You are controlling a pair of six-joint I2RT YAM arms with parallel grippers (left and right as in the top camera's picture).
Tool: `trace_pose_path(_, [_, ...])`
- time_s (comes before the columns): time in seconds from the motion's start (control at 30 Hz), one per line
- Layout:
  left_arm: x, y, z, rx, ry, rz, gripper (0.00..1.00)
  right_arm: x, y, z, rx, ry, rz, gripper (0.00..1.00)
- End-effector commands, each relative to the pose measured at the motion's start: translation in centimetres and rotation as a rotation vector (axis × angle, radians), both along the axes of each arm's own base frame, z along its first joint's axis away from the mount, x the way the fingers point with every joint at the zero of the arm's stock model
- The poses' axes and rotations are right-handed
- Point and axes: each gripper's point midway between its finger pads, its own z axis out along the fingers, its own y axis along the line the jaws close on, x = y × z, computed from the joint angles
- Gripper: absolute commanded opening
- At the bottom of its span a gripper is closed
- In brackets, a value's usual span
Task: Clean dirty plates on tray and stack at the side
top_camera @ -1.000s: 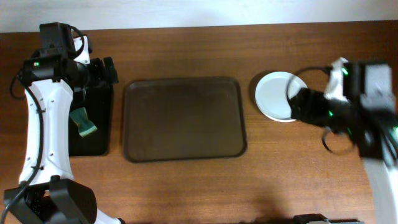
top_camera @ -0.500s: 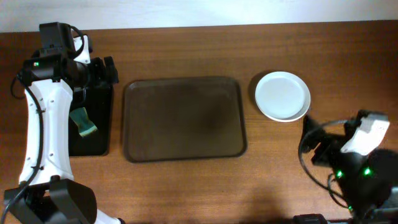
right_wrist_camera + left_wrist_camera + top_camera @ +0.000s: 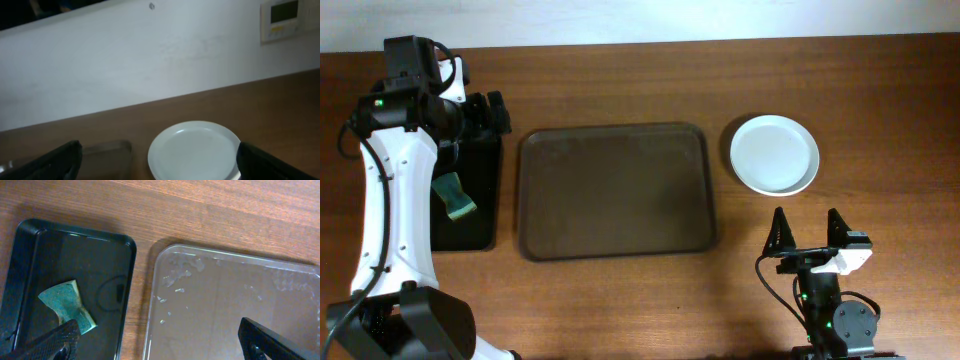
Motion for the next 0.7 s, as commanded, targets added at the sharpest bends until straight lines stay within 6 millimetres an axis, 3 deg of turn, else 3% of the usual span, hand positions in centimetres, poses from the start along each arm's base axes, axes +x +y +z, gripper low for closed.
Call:
trace_pose_path(0.0, [0.1, -0.1, 0.1, 0.004, -0.005, -0.022, 0.99, 0.0, -0.1, -3.5, -0.003, 0.133, -0.007, 0.98])
trace_pose_path(0.43, [0.0, 0.1, 0.2, 0.016, -0.005, -0.015, 0.99, 0.0, 0.0, -3.7, 0.003, 0.141, 0.0, 0.98])
trace_pose_path(0.47, [-0.2, 0.1, 1.0, 0.022, -0.024, -0.014, 0.99, 0.0, 0.0, -3.7, 0.002, 0.141, 0.0, 0.98])
trace_pose_path(0.57, [-0.8, -0.3, 7.6, 0.064, -0.254, -0.028, 0.99, 0.0, 0.0, -3.7, 0.002, 0.141, 0.0, 0.98])
trace_pose_path(0.6, [-2.2, -1.1, 10.3, 0.108, -0.369, -0.081, 0.99, 0.0, 0.0, -3.7, 0.002, 0.141, 0.0, 0.98])
trace_pose_path(0.67, [-5.4, -2.1, 11.8, 0.143, -0.499, -0.113, 0.99, 0.0, 0.0, -3.7, 0.002, 0.142, 0.0, 0.98])
